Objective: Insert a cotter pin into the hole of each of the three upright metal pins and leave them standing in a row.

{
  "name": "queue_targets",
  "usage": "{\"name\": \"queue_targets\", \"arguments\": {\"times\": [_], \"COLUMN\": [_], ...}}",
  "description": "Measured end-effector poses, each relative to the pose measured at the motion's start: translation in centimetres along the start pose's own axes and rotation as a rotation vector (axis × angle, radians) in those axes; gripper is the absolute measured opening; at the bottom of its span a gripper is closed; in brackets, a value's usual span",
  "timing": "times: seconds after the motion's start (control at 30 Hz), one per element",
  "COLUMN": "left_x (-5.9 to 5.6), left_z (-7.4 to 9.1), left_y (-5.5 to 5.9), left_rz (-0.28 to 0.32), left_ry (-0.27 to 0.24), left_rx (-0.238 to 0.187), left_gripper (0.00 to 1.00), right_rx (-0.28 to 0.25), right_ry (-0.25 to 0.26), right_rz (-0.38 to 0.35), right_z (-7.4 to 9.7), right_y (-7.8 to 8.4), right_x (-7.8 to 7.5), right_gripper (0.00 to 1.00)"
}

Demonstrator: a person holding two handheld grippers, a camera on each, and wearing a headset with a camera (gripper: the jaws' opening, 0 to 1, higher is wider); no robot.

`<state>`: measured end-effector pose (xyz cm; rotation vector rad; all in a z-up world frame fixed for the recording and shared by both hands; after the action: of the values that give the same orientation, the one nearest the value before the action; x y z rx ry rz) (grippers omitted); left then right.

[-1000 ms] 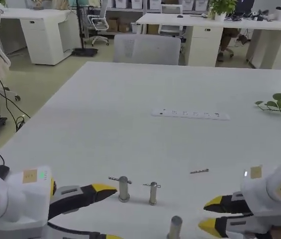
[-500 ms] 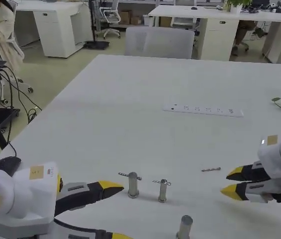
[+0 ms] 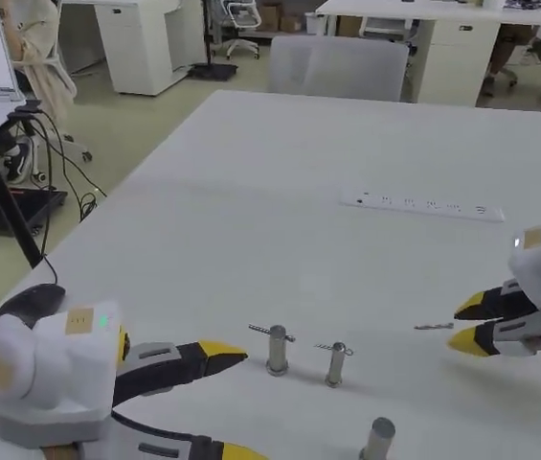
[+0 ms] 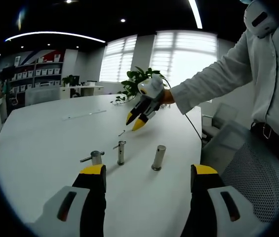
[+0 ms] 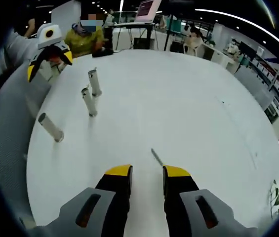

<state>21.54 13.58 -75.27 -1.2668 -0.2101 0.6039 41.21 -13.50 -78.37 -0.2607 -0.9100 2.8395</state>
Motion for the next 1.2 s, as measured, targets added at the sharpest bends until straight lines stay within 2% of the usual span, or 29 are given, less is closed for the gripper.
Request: {"name": "queue_targets", "arguments": {"times": [0.2, 0.43, 0.63, 0.77, 0.97, 1.2], "left_x": [0.1, 0.2, 0.4, 0.4, 0.6, 0.6], "left_z": [0.3, 0.5, 0.5, 0.5, 0.5, 0.4], "left_y": [0.1, 0.1, 0.0, -0.1, -0.1, -0.2], "left_rz": [0.005, 0.011, 0.014, 0.017, 0.018, 0.018], "left_ry": [-0.017, -0.029, -0.039, -0.044, -0.045, -0.044], "left_rx": [0.009, 0.008, 0.008, 0.006, 0.01, 0.007], "left_gripper": [0.69, 0.69, 0.69, 0.69, 0.69, 0.69], "right_rx": [0.032, 0.089, 0.101, 0.124, 0.129, 0.142], "right_ry": [-0.037, -0.08, -0.109, -0.138, -0.173, -0.168], "right_rz": [0.015, 0.043, 0.068, 0.132, 0.205, 0.202], "right_z": [-1.1, -2.0, -2.2, -2.3, -2.5, -2.5], "right_y": [-0.1, 0.5, 0.6, 0.7, 0.4, 0.4], "right_x": [-1.2, -2.2, -2.7, -2.6, -2.4, -2.3], "right_gripper": [0.25, 0.23, 0.18, 0.14, 0.1, 0.05]}}
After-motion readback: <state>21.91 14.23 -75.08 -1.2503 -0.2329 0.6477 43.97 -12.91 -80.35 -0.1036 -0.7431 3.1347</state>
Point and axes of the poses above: the centre of the closed fingertips' face, and the gripper's own axes: z roughly backward along the fingers, x roughly to its left, y roughly out of its underside, the point moved 7 cm from there along z, roughly backward along the fingers
